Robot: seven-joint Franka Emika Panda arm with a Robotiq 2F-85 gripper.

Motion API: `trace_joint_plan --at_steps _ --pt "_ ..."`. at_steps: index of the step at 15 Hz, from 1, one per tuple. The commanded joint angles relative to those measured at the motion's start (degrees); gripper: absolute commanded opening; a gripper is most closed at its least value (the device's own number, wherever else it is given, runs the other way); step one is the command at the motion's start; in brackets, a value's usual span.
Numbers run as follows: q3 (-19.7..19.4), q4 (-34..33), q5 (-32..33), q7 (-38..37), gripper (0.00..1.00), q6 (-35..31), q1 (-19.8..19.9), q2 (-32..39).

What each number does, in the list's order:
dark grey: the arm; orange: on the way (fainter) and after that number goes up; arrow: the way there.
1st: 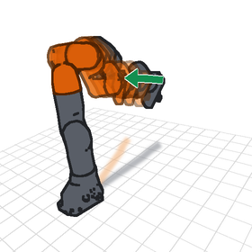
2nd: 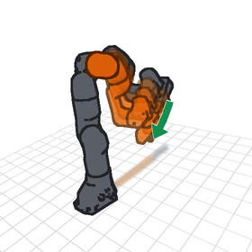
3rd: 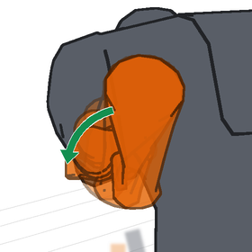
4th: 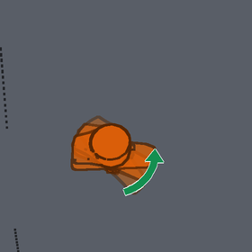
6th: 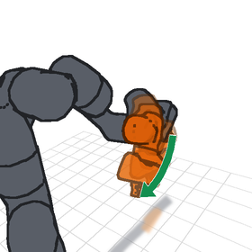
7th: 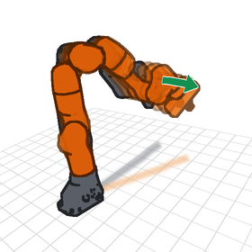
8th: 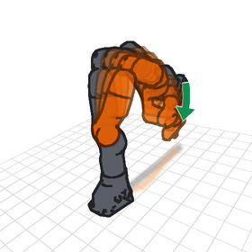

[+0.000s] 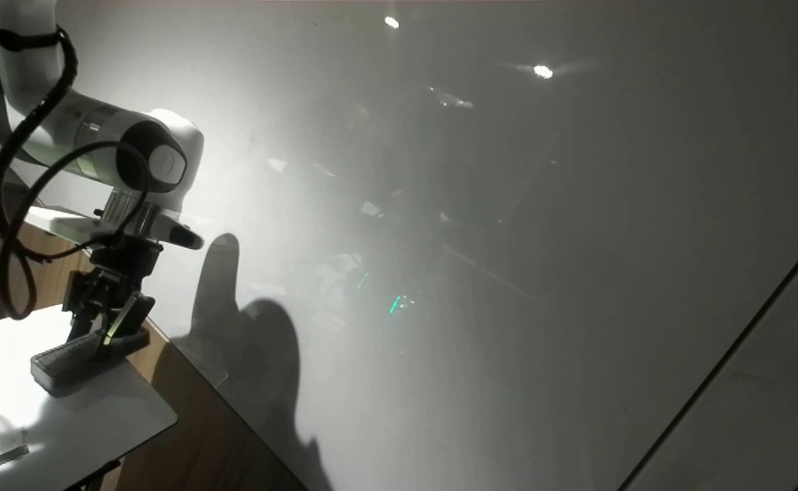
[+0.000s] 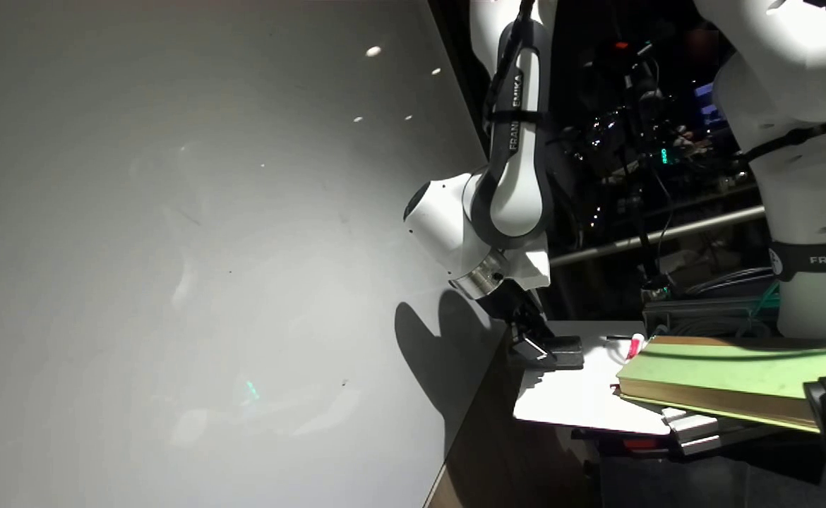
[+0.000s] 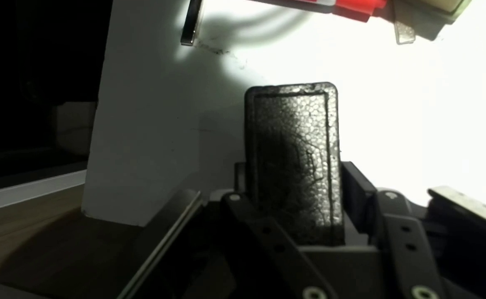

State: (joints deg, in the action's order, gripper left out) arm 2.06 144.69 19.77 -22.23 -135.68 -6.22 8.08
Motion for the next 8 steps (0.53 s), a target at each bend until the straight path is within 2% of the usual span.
trace_joint_plan --at_steps 1,8 --pt "-0.26 -0.4 -0.8 -3.45 0.3 1.21 -0.43 -0.82" --pt "-0.09 -0.22 -2.22 -6.46 0.3 1.98 -0.58 -0.25"
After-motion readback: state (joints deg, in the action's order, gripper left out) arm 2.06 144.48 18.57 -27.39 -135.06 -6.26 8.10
